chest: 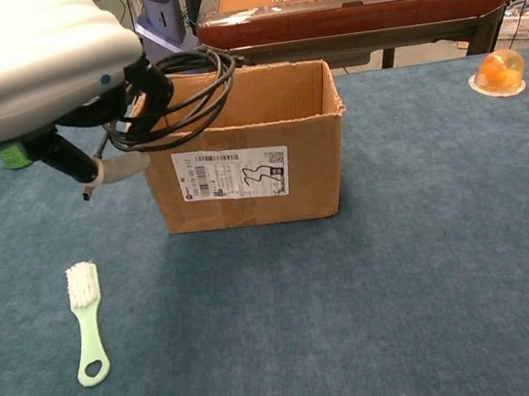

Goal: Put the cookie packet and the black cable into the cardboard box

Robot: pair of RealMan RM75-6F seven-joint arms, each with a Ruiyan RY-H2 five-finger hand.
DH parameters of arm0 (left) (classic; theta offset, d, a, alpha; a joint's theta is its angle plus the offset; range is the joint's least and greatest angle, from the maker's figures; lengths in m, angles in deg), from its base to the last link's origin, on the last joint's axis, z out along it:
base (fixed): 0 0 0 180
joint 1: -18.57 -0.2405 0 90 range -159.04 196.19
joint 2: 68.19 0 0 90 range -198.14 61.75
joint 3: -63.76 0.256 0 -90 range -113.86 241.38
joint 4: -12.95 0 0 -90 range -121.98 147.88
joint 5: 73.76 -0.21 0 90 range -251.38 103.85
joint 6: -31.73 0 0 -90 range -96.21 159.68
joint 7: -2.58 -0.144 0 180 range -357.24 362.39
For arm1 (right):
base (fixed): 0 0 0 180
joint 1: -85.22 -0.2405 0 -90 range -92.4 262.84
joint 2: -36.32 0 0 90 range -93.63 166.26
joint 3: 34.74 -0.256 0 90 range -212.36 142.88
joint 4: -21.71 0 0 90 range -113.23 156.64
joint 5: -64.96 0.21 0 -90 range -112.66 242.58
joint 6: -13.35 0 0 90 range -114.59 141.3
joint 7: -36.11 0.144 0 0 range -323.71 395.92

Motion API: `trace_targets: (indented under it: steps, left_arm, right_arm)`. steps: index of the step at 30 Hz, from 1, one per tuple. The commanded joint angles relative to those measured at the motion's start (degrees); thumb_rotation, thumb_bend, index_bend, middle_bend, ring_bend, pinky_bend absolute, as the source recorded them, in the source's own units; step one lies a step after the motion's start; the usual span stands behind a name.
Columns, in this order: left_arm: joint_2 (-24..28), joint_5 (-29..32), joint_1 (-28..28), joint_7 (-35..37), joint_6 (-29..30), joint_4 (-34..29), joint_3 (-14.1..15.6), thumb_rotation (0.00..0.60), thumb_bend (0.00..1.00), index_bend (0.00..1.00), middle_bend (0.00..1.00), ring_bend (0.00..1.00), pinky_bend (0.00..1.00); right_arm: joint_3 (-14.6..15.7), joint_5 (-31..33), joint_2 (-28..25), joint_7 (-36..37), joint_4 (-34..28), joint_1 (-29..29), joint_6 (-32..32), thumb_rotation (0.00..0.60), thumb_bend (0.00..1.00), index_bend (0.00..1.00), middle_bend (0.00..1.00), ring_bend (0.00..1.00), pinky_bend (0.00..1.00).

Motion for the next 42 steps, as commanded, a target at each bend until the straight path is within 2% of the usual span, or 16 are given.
trace_targets:
  steps: [1,11,20,28,42]
  left_arm:
    - [-0.26,2.88,2.1,-2.22,-1.76,-0.05,-1.68,0.6,0.3,0.66,1.0,0.98,1.0]
    - [-6.11,15.03,10.3,-11.79,-4.62,2.27,-5.23,0.6,0.3,0.65,1.0,0.98,1.0]
    - [-10.2,23.53,17.12,-18.51,-2.87,3.59,-6.47,0.6,0.3,0.64,1.0,0.98,1.0]
    - [-11.84,29.55,21.27,-20.59,-0.13,5.4,-6.56,0.6,0.3,0.64,1.0,0.98,1.0]
    - [-11.62,36.33,25.52,-19.09,2.33,9.67,-5.19,0.6,0.3,0.64,1.0,0.97,1.0]
  right_arm:
    - [0.0,0.0,-0.01,-0.01,-0.01,0.0,0.02,0.6,0.08,0.28,0.38,0.26,0.44]
    - [-0.01,0.18,-0.07,0.11,0.06,-0.16,-0.38,0.6,0.08,0.28,0.38,0.26,0.44]
    - [0.06,0.14,-0.21,0.57,0.12,-0.18,-0.5,0.6,0.08,0.28,0.38,0.26,0.44]
    - [0.21,-0.11,-0.25,0.75,0.17,-0.2,-0.56,0.6,0.08,0.28,0.38,0.26,0.44]
    - [0.32,-0.07,-0.12,0.29,0.13,-0.54,-1.19,0.6,0.08,0.28,0.38,0.26,0.44]
